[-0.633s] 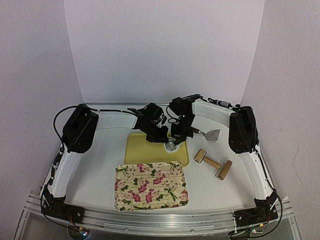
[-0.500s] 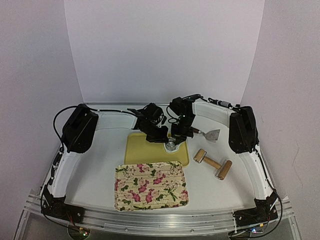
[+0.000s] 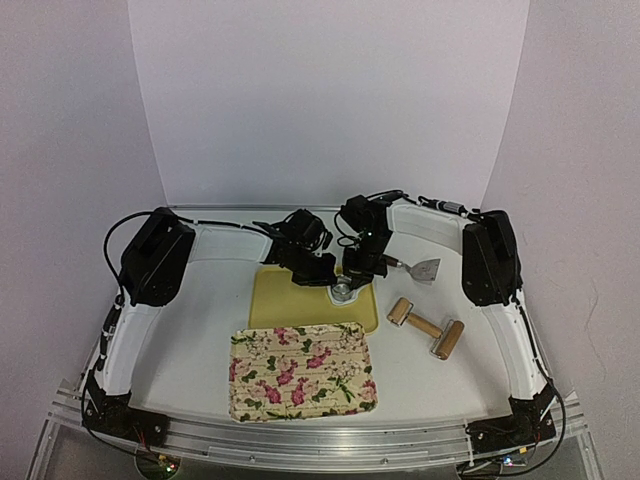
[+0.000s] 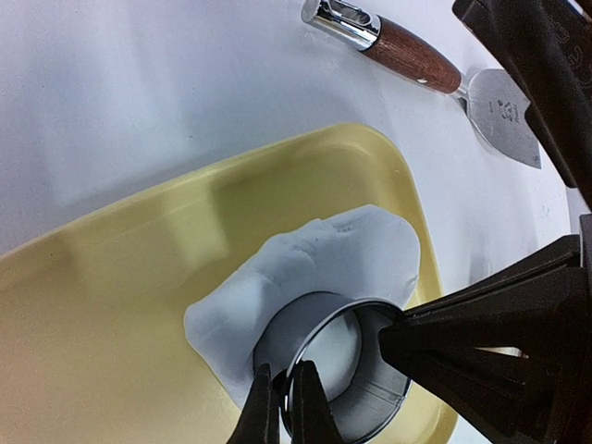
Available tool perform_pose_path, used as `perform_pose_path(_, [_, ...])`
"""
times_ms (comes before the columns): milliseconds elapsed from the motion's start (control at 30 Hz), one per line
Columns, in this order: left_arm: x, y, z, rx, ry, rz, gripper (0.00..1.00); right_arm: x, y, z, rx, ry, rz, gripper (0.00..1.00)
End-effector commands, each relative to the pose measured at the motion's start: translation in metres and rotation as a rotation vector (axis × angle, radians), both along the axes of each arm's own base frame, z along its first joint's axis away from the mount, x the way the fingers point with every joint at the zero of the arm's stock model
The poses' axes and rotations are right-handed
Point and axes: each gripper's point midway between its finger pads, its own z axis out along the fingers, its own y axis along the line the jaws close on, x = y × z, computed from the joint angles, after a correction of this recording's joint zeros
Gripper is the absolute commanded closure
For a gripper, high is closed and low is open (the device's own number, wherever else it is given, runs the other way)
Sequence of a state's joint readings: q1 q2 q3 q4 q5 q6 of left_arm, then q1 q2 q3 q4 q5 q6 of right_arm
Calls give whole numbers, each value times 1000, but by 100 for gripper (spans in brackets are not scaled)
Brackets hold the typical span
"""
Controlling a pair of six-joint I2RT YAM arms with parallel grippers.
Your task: Roll out the dumpling wrappers from the dough
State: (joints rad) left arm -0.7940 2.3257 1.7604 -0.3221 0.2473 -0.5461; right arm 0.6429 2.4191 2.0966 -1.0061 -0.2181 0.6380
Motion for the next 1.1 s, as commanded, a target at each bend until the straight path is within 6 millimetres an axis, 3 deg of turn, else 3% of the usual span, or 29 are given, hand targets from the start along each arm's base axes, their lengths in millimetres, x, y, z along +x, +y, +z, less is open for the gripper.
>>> perform_pose_path(0, [-56, 33, -90, 272, 183, -50, 100, -35, 4, -67, -94, 130, 27, 100])
perform_pose_path(267, [-24, 8, -26, 197, 56, -42, 93, -16, 16, -29, -50, 52, 19, 100])
perform_pose_path(467, [-5, 1, 18, 144, -16, -18, 82, -17, 13, -30, -67, 56, 27, 100])
perform_pose_path(800, [7, 18, 91, 14, -118, 71, 63, -15, 11, -30, -82, 51, 37, 100])
perform_pose_path(900, [6, 27, 96, -8, -118, 97, 61, -15, 11, -30, -84, 49, 39, 100])
perform_pose_path(1067, [12, 54, 68, 19, -46, 197, 64, -14, 12, -31, -85, 50, 41, 100])
